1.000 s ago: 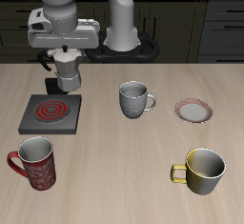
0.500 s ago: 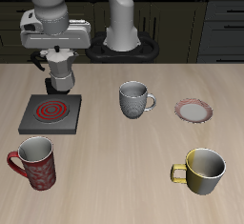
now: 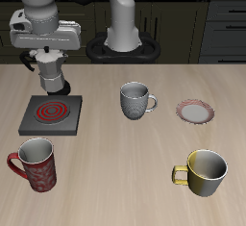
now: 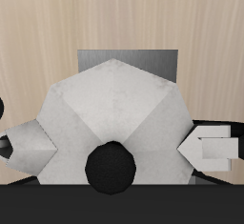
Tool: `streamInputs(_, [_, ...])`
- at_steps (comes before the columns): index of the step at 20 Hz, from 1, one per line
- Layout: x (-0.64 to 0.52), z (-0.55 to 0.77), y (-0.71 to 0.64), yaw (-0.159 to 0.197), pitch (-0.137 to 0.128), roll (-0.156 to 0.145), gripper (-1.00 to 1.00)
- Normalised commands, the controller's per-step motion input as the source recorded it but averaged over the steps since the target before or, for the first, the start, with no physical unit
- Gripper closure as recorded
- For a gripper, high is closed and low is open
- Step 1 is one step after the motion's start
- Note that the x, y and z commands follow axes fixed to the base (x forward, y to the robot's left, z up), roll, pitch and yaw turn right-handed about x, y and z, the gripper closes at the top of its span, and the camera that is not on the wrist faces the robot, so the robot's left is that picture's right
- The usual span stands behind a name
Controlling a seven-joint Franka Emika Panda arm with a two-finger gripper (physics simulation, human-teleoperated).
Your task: Place the moka pot on the stove
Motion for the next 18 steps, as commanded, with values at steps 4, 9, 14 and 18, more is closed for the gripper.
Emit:
streamInputs(4, [0.05,0.03,-0.12,-0.041,-0.022,-0.039,1.00])
streamInputs(9, [0.05,-0.01,-0.10,-0.040,-0.011,-0.040,1.00])
streamInputs(14, [0.07,-0.06,-0.05,-0.024,0.005,-0.021,1.00])
streamInputs(18, [0.08,0.02,-0.08,-0.045,-0.011,-0.037,1.00])
